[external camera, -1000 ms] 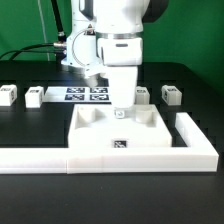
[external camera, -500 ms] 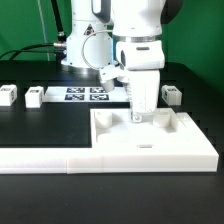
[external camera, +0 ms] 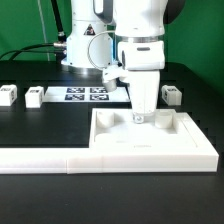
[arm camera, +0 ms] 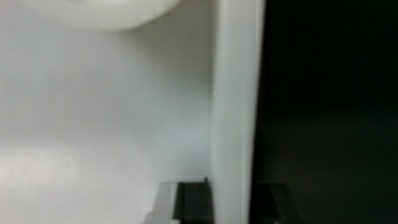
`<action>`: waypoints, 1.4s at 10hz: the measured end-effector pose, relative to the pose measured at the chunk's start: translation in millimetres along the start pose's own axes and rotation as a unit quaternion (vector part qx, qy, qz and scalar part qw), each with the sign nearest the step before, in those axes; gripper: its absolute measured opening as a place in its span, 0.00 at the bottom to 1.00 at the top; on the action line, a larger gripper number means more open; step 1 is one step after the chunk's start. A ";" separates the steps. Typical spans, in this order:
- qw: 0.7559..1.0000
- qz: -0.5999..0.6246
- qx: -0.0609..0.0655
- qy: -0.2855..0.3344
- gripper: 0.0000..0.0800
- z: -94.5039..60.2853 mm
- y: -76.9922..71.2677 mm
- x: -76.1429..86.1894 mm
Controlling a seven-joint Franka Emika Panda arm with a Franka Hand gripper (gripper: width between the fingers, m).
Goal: Assemble square table
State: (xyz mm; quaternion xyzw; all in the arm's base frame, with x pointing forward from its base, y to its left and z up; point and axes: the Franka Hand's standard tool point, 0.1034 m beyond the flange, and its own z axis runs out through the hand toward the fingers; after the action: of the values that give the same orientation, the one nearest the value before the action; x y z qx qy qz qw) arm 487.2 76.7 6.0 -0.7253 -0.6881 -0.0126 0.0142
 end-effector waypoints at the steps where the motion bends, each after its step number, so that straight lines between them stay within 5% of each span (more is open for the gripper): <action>1: 1.000 0.000 0.000 0.000 0.19 0.0 0.0 -0.3; 2: 1.000 0.001 0.000 0.000 0.44 0.0 0.0 -0.5; 3: 1.000 0.001 0.000 0.000 0.44 0.1 0.0 -0.7; 4: 1.000 0.002 0.000 0.000 0.66 -0.6 -0.3 -1.2; 5: 1.000 0.009 -0.002 -0.001 0.78 -5.8 -3.9 -3.6; 12: 0.995 0.089 -0.047 -0.001 0.81 -68.8 -9.7 1.9; 14: 0.994 0.103 -0.045 -0.002 0.81 -69.7 -15.1 0.2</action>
Offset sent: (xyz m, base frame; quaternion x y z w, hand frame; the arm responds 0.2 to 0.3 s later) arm 0.0000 0.0000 0.0000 0.0000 0.0000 0.0000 1.0000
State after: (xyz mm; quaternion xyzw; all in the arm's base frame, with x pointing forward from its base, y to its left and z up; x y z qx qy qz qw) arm 472.2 75.1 75.6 -0.7924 -0.6084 -0.0410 -0.0189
